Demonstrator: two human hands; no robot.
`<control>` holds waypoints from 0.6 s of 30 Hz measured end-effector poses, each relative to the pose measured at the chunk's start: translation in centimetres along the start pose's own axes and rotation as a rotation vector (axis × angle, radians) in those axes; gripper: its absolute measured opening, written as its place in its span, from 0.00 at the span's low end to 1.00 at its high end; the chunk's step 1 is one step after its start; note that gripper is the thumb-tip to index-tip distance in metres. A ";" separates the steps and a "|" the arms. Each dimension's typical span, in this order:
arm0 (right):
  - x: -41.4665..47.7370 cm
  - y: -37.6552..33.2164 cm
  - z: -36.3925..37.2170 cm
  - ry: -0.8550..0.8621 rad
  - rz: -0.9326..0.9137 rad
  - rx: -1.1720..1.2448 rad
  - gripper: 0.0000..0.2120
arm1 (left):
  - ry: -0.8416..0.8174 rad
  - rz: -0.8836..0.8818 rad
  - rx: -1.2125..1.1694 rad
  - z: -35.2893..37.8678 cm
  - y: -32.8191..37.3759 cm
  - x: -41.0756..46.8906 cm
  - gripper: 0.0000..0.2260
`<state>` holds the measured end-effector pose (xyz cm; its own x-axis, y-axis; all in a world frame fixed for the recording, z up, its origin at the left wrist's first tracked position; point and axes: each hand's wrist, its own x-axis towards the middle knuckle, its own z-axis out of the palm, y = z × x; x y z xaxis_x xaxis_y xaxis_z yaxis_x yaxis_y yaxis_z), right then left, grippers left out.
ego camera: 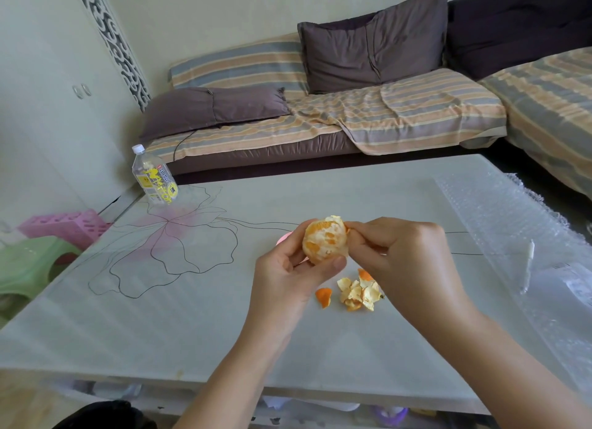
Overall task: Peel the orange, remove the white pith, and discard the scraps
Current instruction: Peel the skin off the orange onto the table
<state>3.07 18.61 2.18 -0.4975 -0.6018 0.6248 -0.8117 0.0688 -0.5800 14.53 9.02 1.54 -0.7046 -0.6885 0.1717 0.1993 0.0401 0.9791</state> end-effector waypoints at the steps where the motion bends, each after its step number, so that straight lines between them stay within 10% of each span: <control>1: 0.1 -0.1 -0.4 -0.035 0.031 0.089 0.10 | -0.001 -0.003 -0.013 -0.1 0.0 0.0 0.21; 5: 0.5 0.2 -1.5 -0.124 0.148 0.377 0.07 | -0.015 -0.013 -0.044 -0.4 -0.1 0.1 0.20; 18: -0.2 -0.7 -1.0 0.118 -0.191 -0.110 0.08 | -0.032 -0.035 -0.025 -0.2 -0.3 0.1 0.19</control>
<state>3.48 19.48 2.99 -0.3591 -0.5152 0.7782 -0.9196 0.0528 -0.3894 14.57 8.83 1.28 -0.7328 -0.6655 0.1416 0.1912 -0.0017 0.9815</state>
